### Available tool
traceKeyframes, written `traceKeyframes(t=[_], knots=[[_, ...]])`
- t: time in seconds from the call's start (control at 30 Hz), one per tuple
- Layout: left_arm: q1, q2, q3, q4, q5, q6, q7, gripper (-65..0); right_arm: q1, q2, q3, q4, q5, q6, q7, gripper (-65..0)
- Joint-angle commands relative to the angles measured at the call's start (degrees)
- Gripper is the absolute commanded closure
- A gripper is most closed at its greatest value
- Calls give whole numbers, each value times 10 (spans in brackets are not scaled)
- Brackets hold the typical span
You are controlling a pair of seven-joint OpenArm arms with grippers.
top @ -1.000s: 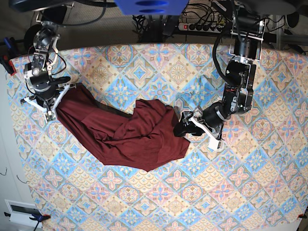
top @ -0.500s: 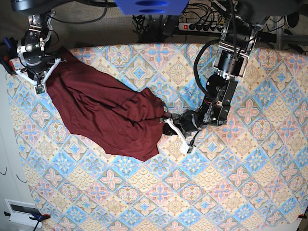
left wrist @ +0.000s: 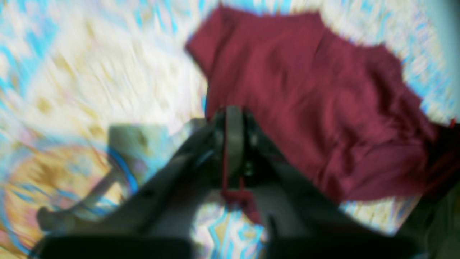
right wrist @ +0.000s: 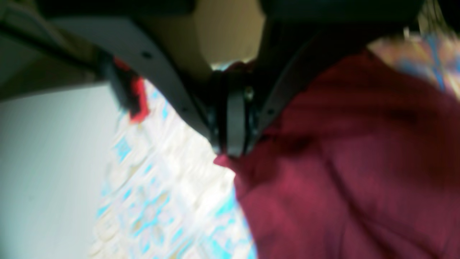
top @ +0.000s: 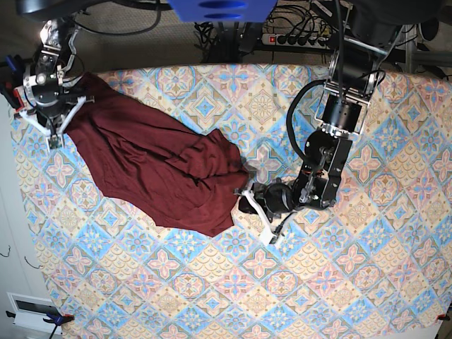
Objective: Layout the t-shirt on the table in an organized manner, then fold the t-shirt properly
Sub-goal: 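Drag the held shirt edge away from the right gripper with the left gripper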
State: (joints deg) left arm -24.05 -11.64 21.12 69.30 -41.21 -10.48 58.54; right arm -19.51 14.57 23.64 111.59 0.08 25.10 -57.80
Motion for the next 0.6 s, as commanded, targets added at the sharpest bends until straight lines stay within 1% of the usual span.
traceKeyframes(t=[0.0, 0.13, 0.2, 0.27, 0.33, 0.4, 0.5, 0.53, 0.57], knots=[[-7, 0, 4, 22, -12, -2, -7, -107, 12, 10, 3, 11, 0, -4, 12, -4], [31, -20, 10, 50, -15, -1, -6, -348, 15, 9, 2, 11, 0, -4, 11, -4], [43, -21, 10, 52, -14, -5, -6, -452, 15, 9, 2, 10, 0, -4, 11, -4], [48, -29, 27, 52, -10, -6, -7, -526, 15, 9, 2, 10, 0, -4, 11, -4], [46, -33, 72, 51, -9, -6, -11, -559, 15, 9, 2, 10, 0, -4, 11, -4], [45, -33, 107, 49, -9, -6, -30, -558, 15, 9, 2, 10, 0, -4, 11, -4], [42, -27, 141, 32, -1, -6, -65, -557, 15, 9, 1, 9, 0, -4, 11, -4], [41, -21, 145, 19, 3, -6, -72, -552, 15, 9, 1, 9, 0, -4, 11, -4], [34, -9, 148, 1, 7, -6, -78, -533, 15, 9, 1, 9, 0, -4, 11, -4]])
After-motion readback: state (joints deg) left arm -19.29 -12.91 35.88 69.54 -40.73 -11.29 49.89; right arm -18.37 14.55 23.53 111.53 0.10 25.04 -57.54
